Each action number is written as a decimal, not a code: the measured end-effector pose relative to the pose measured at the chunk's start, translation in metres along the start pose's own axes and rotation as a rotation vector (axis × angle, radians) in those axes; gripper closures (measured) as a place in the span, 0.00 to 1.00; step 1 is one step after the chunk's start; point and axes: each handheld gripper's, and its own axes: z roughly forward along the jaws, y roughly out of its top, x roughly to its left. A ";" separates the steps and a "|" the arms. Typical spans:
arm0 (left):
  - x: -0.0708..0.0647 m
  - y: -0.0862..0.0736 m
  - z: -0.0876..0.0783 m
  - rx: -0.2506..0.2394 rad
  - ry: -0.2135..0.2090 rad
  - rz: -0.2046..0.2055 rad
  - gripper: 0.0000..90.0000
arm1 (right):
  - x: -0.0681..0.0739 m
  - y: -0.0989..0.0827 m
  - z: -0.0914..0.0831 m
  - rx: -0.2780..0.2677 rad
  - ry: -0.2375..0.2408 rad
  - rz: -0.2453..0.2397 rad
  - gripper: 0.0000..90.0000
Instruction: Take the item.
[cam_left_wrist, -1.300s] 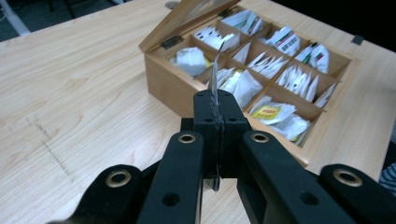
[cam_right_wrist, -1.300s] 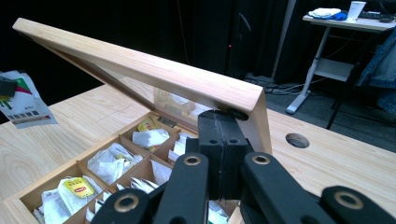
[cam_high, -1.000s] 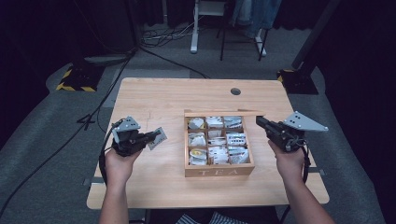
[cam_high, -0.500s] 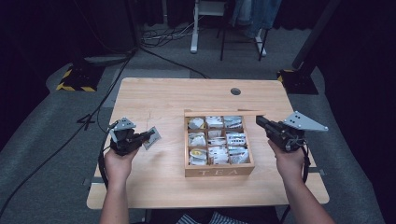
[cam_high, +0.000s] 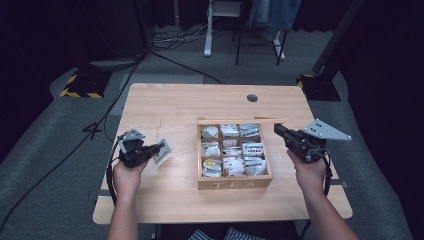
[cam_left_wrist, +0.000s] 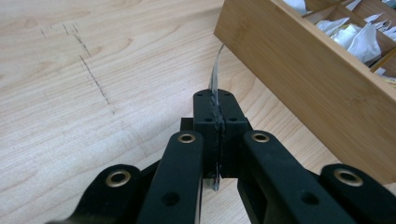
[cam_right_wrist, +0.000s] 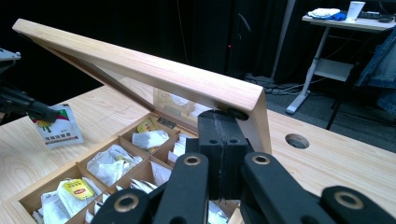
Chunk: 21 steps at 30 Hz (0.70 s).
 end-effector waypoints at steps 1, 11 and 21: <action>0.000 0.000 0.001 0.002 -0.003 -0.004 0.99 | 0.000 0.000 0.000 0.000 0.000 0.000 1.00; 0.002 -0.002 0.006 0.023 0.030 -0.010 0.84 | 0.000 0.000 0.000 -0.002 0.000 0.002 1.00; 0.005 0.001 0.000 0.014 0.137 -0.069 0.32 | 0.000 0.000 0.000 -0.002 0.003 0.005 1.00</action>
